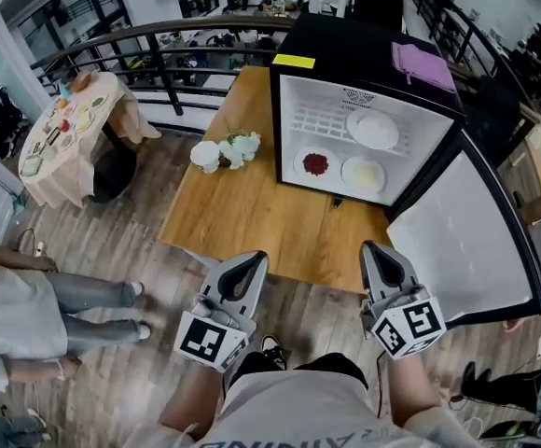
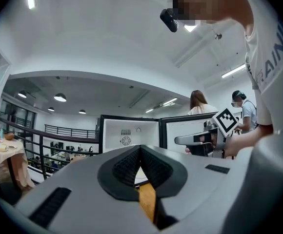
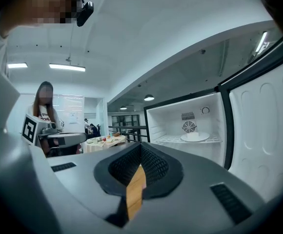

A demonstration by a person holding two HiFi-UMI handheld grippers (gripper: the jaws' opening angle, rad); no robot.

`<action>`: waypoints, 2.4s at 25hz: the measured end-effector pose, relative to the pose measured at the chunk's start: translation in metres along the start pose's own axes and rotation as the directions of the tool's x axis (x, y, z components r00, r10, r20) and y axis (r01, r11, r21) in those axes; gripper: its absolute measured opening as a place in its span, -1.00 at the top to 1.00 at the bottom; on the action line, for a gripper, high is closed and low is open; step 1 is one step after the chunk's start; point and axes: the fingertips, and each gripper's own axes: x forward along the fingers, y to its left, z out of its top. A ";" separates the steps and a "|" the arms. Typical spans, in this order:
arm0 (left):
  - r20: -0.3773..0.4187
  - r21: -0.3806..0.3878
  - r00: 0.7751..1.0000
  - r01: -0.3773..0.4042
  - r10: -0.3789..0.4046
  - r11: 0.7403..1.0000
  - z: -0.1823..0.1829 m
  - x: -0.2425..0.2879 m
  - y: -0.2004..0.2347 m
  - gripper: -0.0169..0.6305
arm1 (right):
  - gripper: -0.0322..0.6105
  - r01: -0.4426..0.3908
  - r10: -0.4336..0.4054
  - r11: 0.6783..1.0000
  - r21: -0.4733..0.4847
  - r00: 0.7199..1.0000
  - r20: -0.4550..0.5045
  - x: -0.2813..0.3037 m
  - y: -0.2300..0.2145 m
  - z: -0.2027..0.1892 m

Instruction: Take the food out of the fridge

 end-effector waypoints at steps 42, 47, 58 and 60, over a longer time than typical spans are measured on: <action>-0.003 0.016 0.955 0.295 -0.295 0.955 -0.002 0.145 0.036 0.93 | 0.83 0.331 -0.365 0.854 0.401 0.931 0.009 0.086 -0.133 0.010; -0.010 0.008 0.956 0.295 -0.294 0.956 -0.008 0.143 0.041 0.93 | 0.57 0.307 -0.372 0.747 0.590 0.928 -0.012 0.116 -0.153 0.004; -0.043 -0.007 0.958 0.284 -0.284 0.959 -0.026 0.143 0.068 0.93 | 0.48 0.249 -0.487 0.395 0.884 0.873 -0.028 0.167 -0.203 -0.021; -0.045 -0.011 0.957 0.286 -0.286 0.958 -0.029 0.145 0.073 0.93 | 0.48 0.234 -0.507 0.327 0.916 0.861 -0.039 0.172 -0.211 -0.028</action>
